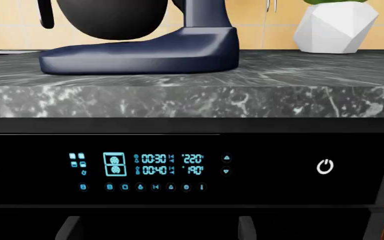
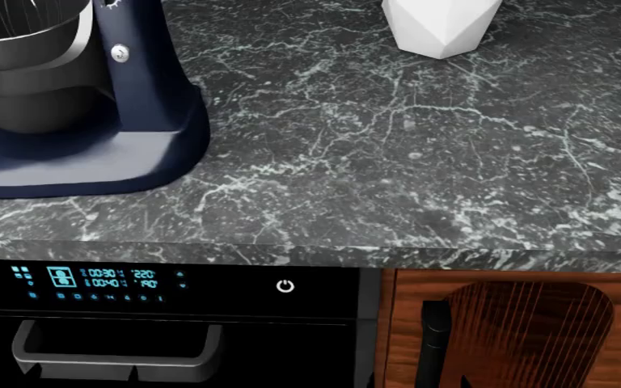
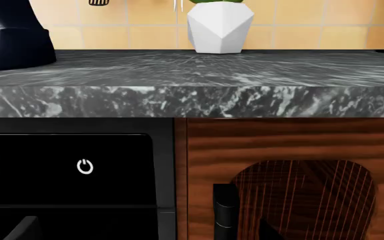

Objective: Open the stand mixer head.

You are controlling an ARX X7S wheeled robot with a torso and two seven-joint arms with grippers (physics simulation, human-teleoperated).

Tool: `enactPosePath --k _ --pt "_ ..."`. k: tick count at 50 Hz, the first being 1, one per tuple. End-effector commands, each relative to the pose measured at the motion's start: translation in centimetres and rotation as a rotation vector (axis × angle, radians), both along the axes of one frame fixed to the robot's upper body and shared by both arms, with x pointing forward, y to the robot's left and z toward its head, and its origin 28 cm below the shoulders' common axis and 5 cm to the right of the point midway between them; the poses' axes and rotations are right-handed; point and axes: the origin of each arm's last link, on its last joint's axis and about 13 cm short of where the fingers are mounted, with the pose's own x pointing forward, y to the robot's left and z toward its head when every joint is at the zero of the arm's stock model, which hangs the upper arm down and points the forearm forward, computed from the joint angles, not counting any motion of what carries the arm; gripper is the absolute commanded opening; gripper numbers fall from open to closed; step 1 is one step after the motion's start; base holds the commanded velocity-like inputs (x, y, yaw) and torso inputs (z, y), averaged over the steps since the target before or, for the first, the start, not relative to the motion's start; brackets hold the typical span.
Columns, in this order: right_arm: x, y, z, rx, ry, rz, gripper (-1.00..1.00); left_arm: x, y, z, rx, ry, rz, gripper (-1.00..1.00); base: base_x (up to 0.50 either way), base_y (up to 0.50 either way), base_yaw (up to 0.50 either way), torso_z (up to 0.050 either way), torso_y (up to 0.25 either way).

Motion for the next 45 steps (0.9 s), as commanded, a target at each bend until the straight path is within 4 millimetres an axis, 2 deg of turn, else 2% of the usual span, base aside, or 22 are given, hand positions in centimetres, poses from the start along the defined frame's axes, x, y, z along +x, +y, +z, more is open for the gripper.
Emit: enactPosePath --k 1,2,8,9,19,20,22,26,28,29,32,34,35,36,38,45 --pt "0.12 0.02 0.00 -0.013 -0.015 -0.041 1.00 -0.19 -0.24 -0.45 0.035 0.004 -0.009 1.00 0.00 0.00 0.00 0.000 0.000" --pt "0.00 0.06 0.04 0.010 -0.032 0.022 1.00 -0.27 -0.33 -0.56 0.035 0.010 -0.012 1.00 0.00 0.00 0.00 0.000 0.000" --pt "-0.19 0.44 -0.23 0.019 -0.034 0.059 1.00 -0.44 -0.46 -0.68 0.044 -0.010 -0.032 1.00 0.00 0.00 0.00 0.000 0.000" --pt "-0.14 0.47 -0.36 -0.025 -0.024 0.045 1.00 -0.44 -0.45 -0.65 0.037 -0.008 -0.031 1.00 0.00 0.00 0.00 0.000 0.000" --pt "-0.01 0.50 -0.65 -0.037 -0.027 0.047 1.00 -0.55 -0.57 -0.85 0.039 0.003 -0.036 1.00 0.00 0.00 0.00 0.000 0.000" --pt "-0.01 0.54 -0.67 -0.028 -0.024 0.063 1.00 -0.63 -0.67 -0.84 0.096 -0.004 -0.033 1.00 0.00 0.00 0.00 0.000 0.000" --pt "-0.07 0.55 -0.52 -0.042 -0.043 0.068 1.00 -0.81 -0.70 -0.71 0.035 -0.011 -0.057 1.00 0.00 0.00 0.00 0.000 0.000" --pt "-0.02 0.51 -0.53 -0.065 -0.040 0.061 1.00 -0.92 -0.63 -0.66 0.027 -0.027 -0.087 1.00 0.00 0.00 0.00 0.000 0.000" --pt "-0.18 0.52 -0.39 0.008 -0.043 0.096 1.00 -0.98 -0.63 -0.62 0.020 -0.026 -0.092 1.00 0.00 0.00 0.00 0.000 0.000" --pt "-0.11 0.48 -0.51 -0.071 -0.038 0.042 1.00 -0.94 -0.61 -0.66 0.037 -0.036 -0.075 1.00 0.00 0.00 0.00 0.000 0.000" --pt "-0.15 0.49 -0.48 -0.027 -0.042 0.073 1.00 -0.97 -0.65 -0.69 0.027 -0.026 -0.094 1.00 0.00 0.00 0.00 0.000 0.000" --pt "-0.16 0.55 -0.45 -0.059 -0.047 0.071 1.00 -0.98 -0.66 -0.70 0.028 -0.030 -0.096 1.00 0.00 0.00 0.00 0.000 0.000" --pt "-0.06 0.45 -0.53 -0.093 -0.036 0.000 1.00 -0.99 -0.67 -0.74 0.026 -0.030 -0.100 1.00 0.00 0.00 0.00 0.000 0.000" --pt "-0.08 0.51 -0.29 -0.015 -0.018 0.063 1.00 -0.97 -0.67 -0.75 0.031 -0.030 -0.098 1.00 0.00 0.00 0.00 0.000 0.000" --pt "-0.05 0.41 -0.37 -0.096 0.007 0.049 1.00 -0.95 -0.67 -0.77 0.030 -0.027 -0.098 1.00 0.00 0.43 0.00 0.000 0.000" --pt "-0.14 0.53 -0.40 -0.080 0.001 0.067 1.00 -0.93 -0.65 -0.76 0.030 -0.028 -0.087 1.00 0.00 0.50 0.00 0.000 0.000"
